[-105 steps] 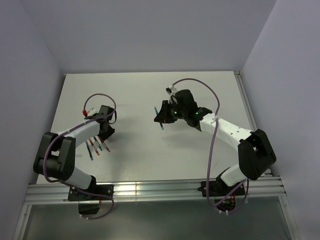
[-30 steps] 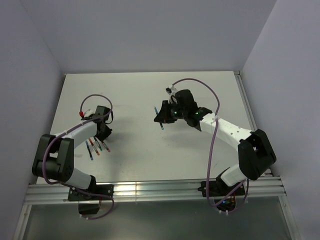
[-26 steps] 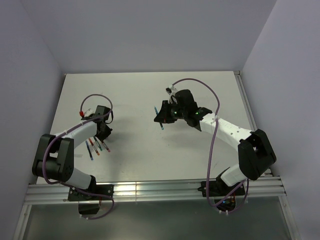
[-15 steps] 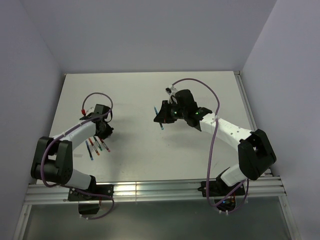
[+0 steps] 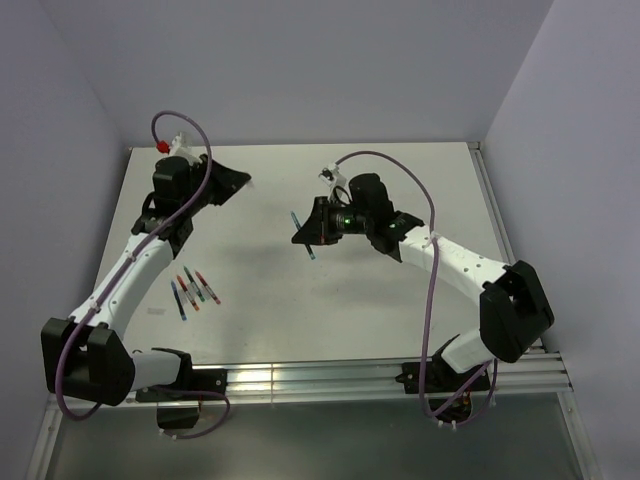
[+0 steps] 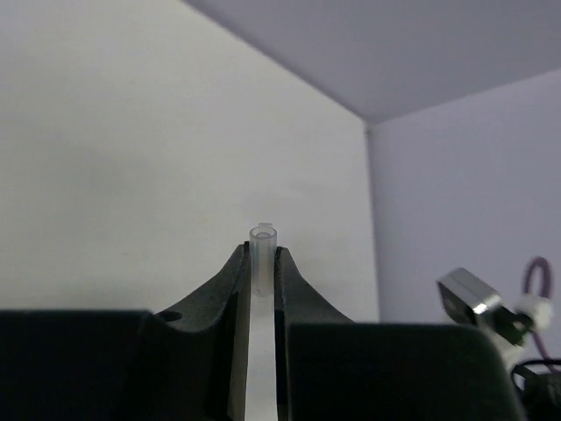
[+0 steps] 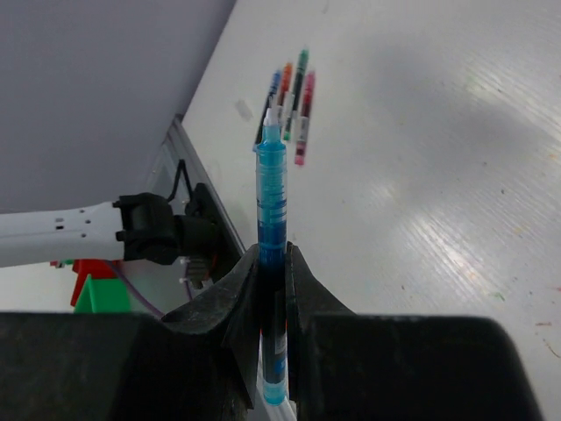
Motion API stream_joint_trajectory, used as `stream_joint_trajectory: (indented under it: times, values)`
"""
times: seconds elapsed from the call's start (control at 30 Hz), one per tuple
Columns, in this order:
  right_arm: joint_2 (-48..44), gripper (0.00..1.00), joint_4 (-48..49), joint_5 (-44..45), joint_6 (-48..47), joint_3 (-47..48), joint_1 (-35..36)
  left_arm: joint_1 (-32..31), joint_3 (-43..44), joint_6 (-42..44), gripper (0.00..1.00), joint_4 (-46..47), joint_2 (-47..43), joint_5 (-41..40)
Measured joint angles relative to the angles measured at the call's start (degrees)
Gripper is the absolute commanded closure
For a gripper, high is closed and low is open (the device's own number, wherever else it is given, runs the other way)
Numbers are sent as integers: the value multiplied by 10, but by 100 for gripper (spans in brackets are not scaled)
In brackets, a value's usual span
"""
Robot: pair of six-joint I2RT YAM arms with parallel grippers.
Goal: Insert the pens into the pen caps
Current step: Insert the pen cap onto the pen.
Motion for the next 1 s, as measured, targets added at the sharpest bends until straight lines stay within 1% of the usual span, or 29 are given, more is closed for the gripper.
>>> stream_joint_trajectory:
  times: [0.17, 0.3, 0.37, 0.43, 0.57, 0.73, 1.0]
  values:
    - [-25, 100, 14, -20, 17, 26, 6, 0, 7, -24, 100, 115, 0, 82]
    - [-41, 100, 34, -32, 29, 53, 8, 0, 0, -54, 100, 233, 3, 148]
    - [-45, 100, 44, -34, 31, 61, 10, 0, -13, -74, 100, 285, 3, 172]
    - [-45, 100, 50, -34, 33, 64, 13, 0, -40, -110, 100, 360, 6, 199]
    - [-45, 100, 52, -31, 34, 64, 16, 0, -83, -165, 100, 452, 23, 231]
    - [-45, 100, 57, -23, 33, 64, 17, 0, -125, -205, 100, 506, 24, 244]
    - [-42, 100, 63, -20, 41, 64, 17, -2, -129, -228, 100, 553, 25, 249]
